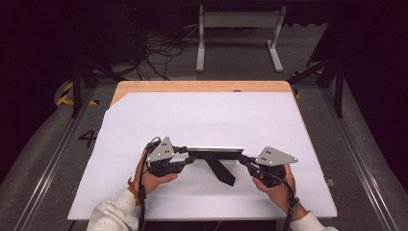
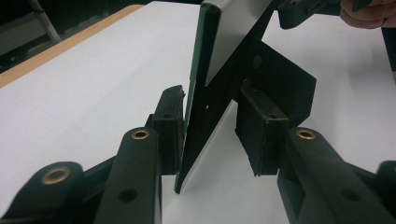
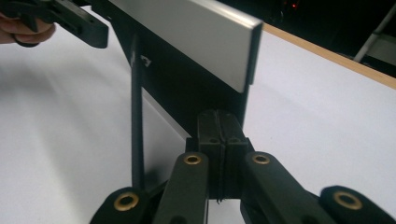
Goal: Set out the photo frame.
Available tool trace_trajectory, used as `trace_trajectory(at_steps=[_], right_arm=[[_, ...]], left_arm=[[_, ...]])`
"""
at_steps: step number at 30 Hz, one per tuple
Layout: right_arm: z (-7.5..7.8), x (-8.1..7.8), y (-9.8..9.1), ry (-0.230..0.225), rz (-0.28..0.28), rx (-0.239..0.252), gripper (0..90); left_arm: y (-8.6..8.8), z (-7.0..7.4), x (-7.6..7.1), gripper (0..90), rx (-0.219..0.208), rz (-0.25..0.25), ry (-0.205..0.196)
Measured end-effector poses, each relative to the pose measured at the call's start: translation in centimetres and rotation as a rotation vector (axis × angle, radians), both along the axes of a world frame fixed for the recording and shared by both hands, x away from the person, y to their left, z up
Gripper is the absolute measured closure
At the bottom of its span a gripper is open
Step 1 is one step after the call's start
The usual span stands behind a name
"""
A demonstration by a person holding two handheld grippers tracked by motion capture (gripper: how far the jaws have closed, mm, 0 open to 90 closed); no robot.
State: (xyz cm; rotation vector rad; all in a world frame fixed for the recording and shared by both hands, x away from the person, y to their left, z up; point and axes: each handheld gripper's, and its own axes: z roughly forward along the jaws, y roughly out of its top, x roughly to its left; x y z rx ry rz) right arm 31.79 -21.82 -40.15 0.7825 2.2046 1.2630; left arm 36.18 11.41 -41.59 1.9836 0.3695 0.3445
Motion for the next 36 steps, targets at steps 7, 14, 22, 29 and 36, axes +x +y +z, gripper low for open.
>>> trace_trajectory(at_steps=[7, 14, 22, 29, 36], right_arm=[[-0.2, 0.3, -0.2, 0.000, -0.024, 0.006, 90.0], [-0.3, 1.0, 0.1, 0.007, -0.034, 0.011, 90.0], [-0.3, 1.9, 0.4, 0.006, -0.051, 0.014, 90.0], [-0.3, 3.0, 0.7, 0.003, -0.068, 0.027, 90.0], [-0.2, 3.8, 1.0, 0.012, -0.081, 0.061, 90.0]], left_arm=[[0.2, 0.1, -0.3, 69.7, 0.010, 0.014, -0.006], [0.2, 0.1, -0.6, 74.7, 0.017, 0.015, -0.010], [0.1, 0.1, -0.7, 77.6, 0.023, 0.009, -0.013], [-0.1, 0.1, -0.8, 80.8, 0.028, 0.003, -0.012], [-0.5, 0.2, -1.0, 81.9, 0.046, 0.010, -0.018]])
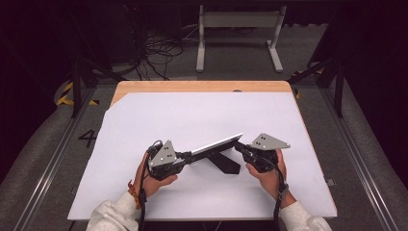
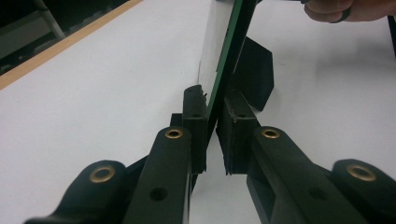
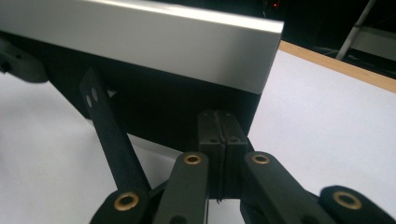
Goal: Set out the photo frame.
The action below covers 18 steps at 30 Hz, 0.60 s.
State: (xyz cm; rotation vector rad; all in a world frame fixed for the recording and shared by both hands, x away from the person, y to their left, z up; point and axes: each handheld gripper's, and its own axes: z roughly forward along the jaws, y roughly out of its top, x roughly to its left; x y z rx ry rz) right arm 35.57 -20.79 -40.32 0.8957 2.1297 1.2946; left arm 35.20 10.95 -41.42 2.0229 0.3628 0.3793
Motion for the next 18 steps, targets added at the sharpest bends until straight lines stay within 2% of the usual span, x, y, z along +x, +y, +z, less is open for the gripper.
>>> trace_trajectory(at_steps=[4, 18], right_arm=[[0.1, 0.3, 0.3, 0.002, -0.006, 0.012, 90.0], [0.0, 1.1, 1.3, 0.007, -0.002, 0.017, 90.0]], left_arm=[[-0.4, -0.1, -0.1, 81.8, 0.020, 0.005, 0.002], [-1.1, -0.1, -0.6, 80.1, 0.029, -0.011, 0.011]])
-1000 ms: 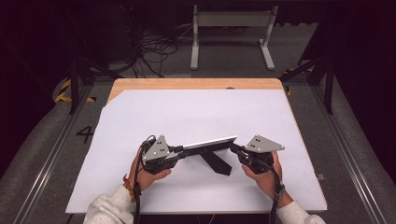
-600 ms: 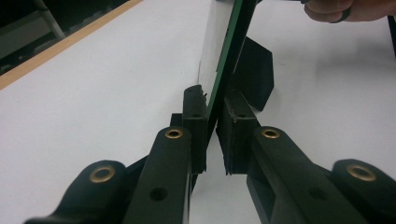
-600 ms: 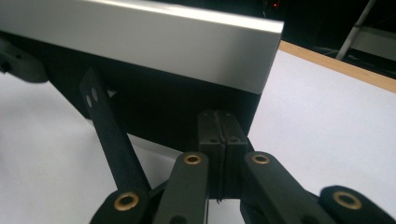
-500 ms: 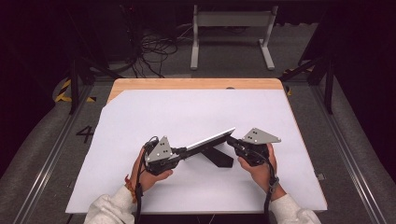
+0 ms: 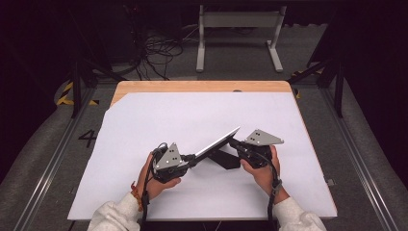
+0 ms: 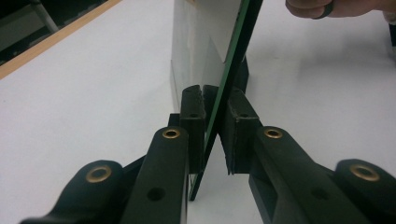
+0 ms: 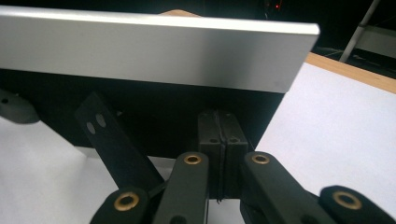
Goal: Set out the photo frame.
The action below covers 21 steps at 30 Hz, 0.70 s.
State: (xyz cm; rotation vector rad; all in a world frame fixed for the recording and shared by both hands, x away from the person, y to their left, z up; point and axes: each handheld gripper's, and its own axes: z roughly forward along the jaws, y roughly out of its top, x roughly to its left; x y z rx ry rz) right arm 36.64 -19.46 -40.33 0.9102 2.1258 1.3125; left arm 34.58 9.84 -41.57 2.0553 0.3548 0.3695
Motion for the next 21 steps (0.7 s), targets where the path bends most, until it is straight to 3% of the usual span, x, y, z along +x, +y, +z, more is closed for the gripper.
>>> trace_trajectory(at_steps=[11, 21], right_arm=[[-0.16, 0.60, 0.65, -0.003, -0.011, 0.016, 90.0], [0.25, 0.31, 0.54, -0.029, -0.008, 0.018, 90.0]], left_arm=[[-0.45, 0.03, -0.30, 78.1, 0.005, 0.001, 0.001], [0.53, 0.47, -0.82, 81.1, 0.002, -0.019, 0.000]])
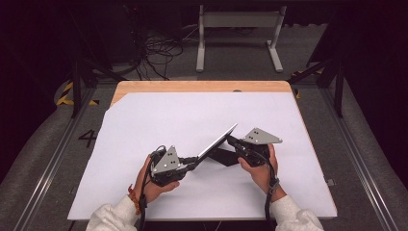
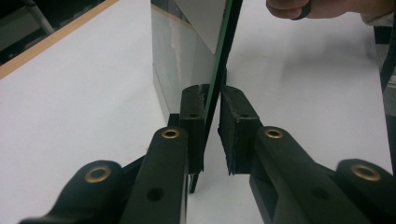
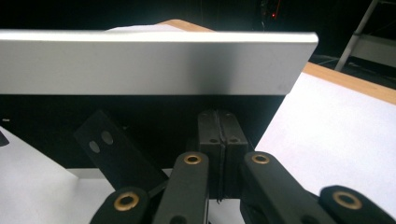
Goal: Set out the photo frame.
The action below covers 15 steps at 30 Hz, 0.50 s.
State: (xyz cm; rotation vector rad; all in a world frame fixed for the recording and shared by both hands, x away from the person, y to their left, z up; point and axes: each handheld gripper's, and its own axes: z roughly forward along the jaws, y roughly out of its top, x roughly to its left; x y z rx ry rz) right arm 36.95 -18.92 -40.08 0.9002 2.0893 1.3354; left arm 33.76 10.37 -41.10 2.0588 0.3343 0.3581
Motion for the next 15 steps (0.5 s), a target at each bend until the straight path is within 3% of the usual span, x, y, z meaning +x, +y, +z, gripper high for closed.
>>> trace_trajectory(at_steps=[6, 15], right_arm=[[0.0, 0.0, 0.3, 0.013, 0.015, 0.008, 90.0], [0.0, 0.1, 1.1, -0.007, 0.046, -0.012, 90.0]], left_arm=[[-0.2, 0.1, -0.1, 81.6, -0.002, -0.018, 0.010], [-1.0, 0.1, -0.6, 79.7, -0.006, -0.036, 0.018]])
